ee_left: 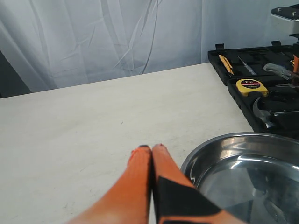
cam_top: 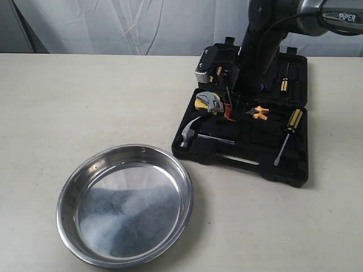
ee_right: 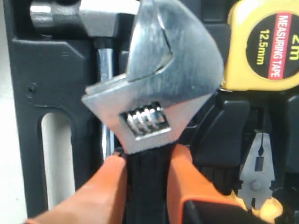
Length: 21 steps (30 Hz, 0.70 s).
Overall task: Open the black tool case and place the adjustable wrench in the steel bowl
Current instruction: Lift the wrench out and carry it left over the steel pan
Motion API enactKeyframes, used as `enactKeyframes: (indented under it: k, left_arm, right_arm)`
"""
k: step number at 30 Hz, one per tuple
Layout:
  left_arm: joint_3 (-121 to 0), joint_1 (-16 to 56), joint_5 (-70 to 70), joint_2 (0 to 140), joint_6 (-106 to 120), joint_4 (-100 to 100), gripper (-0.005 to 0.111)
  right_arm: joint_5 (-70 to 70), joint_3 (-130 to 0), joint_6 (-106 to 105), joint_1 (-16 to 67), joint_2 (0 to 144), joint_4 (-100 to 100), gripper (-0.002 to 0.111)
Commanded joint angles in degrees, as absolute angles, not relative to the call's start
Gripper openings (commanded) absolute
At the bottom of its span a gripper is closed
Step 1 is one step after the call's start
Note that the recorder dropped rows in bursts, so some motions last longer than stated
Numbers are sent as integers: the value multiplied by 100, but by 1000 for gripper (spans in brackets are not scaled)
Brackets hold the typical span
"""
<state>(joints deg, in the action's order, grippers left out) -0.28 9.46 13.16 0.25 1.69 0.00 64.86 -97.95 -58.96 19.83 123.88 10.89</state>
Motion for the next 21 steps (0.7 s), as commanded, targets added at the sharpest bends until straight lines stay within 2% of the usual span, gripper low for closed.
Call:
enactKeyframes:
  k: [1,7,21]
  left_arm:
    - [0,986,1286,0,168,0,0]
    - [0,986,1284,0,168,0,0]
    - [0,986,1284,0,168,0,0]
  right_arm:
    - [6538,-9839,-6098,1988,12263,1539,-1]
    - [6996,-9839,-6132,2388,12048,2014,-1]
    - [6996,-9839,-6142,3894,12006,2349,-1]
